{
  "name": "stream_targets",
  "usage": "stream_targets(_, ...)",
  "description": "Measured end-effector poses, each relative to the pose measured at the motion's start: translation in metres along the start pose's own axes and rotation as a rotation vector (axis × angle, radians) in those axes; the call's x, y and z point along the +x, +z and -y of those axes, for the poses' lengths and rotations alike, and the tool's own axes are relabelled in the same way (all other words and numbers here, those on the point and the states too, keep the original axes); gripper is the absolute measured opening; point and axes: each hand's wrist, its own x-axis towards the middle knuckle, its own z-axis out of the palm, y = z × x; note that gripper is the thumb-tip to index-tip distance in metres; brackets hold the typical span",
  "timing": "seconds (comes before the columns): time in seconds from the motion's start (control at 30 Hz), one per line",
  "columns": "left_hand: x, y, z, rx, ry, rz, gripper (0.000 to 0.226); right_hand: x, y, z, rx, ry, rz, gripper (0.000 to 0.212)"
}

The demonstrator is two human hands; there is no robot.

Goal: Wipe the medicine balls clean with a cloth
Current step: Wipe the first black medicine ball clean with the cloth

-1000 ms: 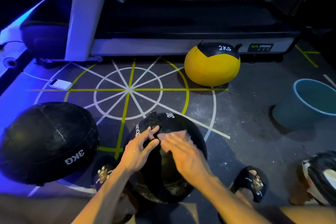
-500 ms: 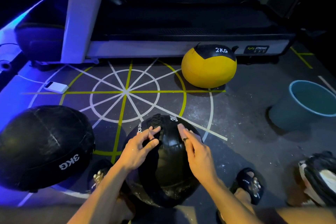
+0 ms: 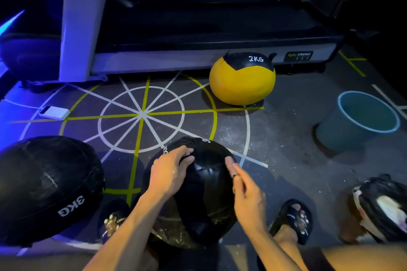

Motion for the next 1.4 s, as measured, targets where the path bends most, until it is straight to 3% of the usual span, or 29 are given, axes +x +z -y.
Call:
stream_targets(0.07,0.012,0.006,-0.02,-0.001,0.029,-0.033,0.013,0.014,-0.022,-0.006,0.042,0.108,-0.131,0.036)
stream_targets(0.17,0.016,0.011,-0.043,0.016,0.099,-0.042,0.012,0.028,-0.048,-0.026,0.077,0.178,-0.261,0.031)
stream_targets(0.3,-0.001,0.005,-0.043,-0.17,0.141,-0.046,0.021,0.028,-0.052,-0.035,0.06,0.192,-0.237,0.033)
stream_targets(0.43,-0.017,-0.004,-0.005,-0.32,0.128,0.125,0.015,0.016,-0.037,-0.029,-0.013,0.104,-0.174,0.037)
stream_targets(0.53,-0.028,-0.007,0.021,-0.373,0.061,0.206,0.018,-0.002,-0.019,-0.028,-0.012,-0.052,-0.062,0.042)
stream_targets(0.67,-0.031,-0.016,0.028,-0.373,-0.025,0.129,0.018,-0.021,0.009,-0.033,-0.026,-0.191,-0.028,0.043)
stream_targets(0.8,-0.03,-0.014,0.033,-0.133,-0.042,0.119,0.064,-0.039,0.027,-0.022,-0.199,-0.354,0.101,0.049)
stream_targets(0.9,-0.04,-0.009,0.051,-0.127,-0.052,0.076,0.078,-0.053,0.032,-0.022,-0.385,-0.597,0.229,0.052)
stream_targets(1.0,-0.049,-0.009,0.065,-0.206,-0.069,0.073,0.076,-0.042,0.022,-0.024,-0.511,-0.761,0.35,0.055)
stream_targets(1.1,-0.048,-0.012,0.064,-0.23,-0.083,0.072,0.062,-0.012,0.018,-0.028,-0.449,-0.672,0.356,0.05)
stream_targets(1.23,-0.048,-0.012,0.063,-0.236,-0.08,0.082,0.068,0.023,0.028,-0.028,-0.196,-0.168,0.161,0.045)
stream_targets(1.3,-0.048,-0.012,0.066,-0.241,-0.086,0.082,0.075,0.012,0.04,-0.019,-0.225,-0.214,0.119,0.044)
stream_targets(1.4,-0.046,-0.015,0.073,-0.264,-0.096,0.08,0.077,-0.03,0.044,-0.012,-0.357,-0.483,0.254,0.048)
